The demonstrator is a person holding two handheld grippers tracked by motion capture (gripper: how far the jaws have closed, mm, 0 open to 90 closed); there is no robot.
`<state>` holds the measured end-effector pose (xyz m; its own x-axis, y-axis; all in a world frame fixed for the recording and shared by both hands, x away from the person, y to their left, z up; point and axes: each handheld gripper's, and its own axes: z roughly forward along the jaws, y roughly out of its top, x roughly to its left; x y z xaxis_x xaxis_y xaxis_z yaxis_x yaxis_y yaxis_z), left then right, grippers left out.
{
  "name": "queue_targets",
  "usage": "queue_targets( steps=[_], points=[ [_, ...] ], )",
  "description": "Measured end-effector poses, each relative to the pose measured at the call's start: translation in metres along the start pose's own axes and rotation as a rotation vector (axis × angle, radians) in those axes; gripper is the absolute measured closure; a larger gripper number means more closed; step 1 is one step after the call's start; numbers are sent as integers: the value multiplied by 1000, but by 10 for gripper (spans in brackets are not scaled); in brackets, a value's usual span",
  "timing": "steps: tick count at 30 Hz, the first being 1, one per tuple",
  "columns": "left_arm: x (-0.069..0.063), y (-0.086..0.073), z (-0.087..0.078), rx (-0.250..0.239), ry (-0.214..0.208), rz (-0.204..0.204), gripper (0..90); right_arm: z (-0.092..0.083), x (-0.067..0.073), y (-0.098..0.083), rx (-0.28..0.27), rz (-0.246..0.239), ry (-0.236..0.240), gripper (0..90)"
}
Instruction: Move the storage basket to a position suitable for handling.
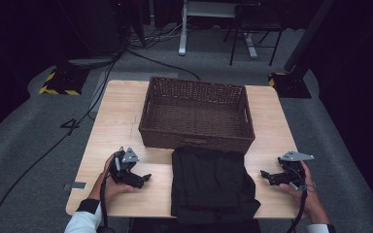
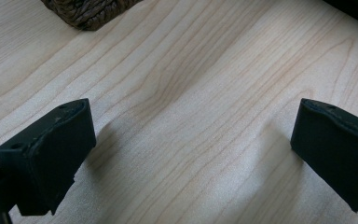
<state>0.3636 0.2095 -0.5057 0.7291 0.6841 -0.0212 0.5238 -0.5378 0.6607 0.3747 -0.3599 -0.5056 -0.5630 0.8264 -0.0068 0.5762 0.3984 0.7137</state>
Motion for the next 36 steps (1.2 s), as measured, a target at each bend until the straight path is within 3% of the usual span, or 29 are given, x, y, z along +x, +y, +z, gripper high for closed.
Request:
queue_targets(
  steps=[5, 8, 10, 13, 15, 17, 18, 19, 22, 24, 25, 26, 28, 29, 30, 32, 35, 36],
  points=[
    [-2, -1, -1, 0, 4, -5, 2, -4, 0, -1, -35, 13, -1, 186],
    [-3, 0, -2, 8, 1, 4, 4, -7, 3, 0, -43, 12, 17, 169],
    [-4, 0, -2, 1, -8, 0, 52, -9, 6, 1, -51, 12, 18, 178],
    [-10, 3, -7, -32, -44, -13, 204, -24, 26, 11, -106, -13, 50, 213],
    [-17, 6, -10, -51, -56, 1, 149, -30, 41, 17, -126, -56, 68, 220],
    [-22, 9, -13, -72, -61, 15, 169, -33, 58, 21, -136, -95, 93, 242],
    [-29, 14, -17, -108, -77, 22, 160, -32, 63, 22, -134, -110, 102, 248],
    [-29, 14, -17, -108, -77, 22, 163, -32, 63, 22, -134, -110, 102, 248],
    [-49, 25, -19, -138, -91, 71, 163, -28, 81, 26, -127, -150, 146, 257],
    [-60, 32, -20, -149, -109, 97, 163, -27, 86, 28, -129, -171, 137, 262],
    [-71, 39, -19, -166, -134, 117, 163, -28, 86, 31, -137, -183, 110, 269],
    [-71, 39, -19, -166, -134, 117, 163, -28, 86, 31, -137, -183, 110, 269],
    [-91, 50, -17, -185, -168, 170, 165, -32, 77, 36, -166, -146, 86, 274],
    [-91, 50, -17, -185, -168, 170, 167, -32, 77, 36, -166, -146, 86, 274],
    [-104, 56, -14, -193, -210, 193, 175, -34, 69, 40, -188, -124, 60, 277],
    [-116, 62, -8, -185, -234, 224, 181, -33, 60, 46, -206, -105, 46, 282],
    [-125, 66, -1, -174, -241, 246, 194, -28, 50, 54, -201, -90, 40, 273],
    [-130, 68, 5, -151, -216, 271, 194, -23, 45, 58, -199, -87, 31, 267]
  ],
)
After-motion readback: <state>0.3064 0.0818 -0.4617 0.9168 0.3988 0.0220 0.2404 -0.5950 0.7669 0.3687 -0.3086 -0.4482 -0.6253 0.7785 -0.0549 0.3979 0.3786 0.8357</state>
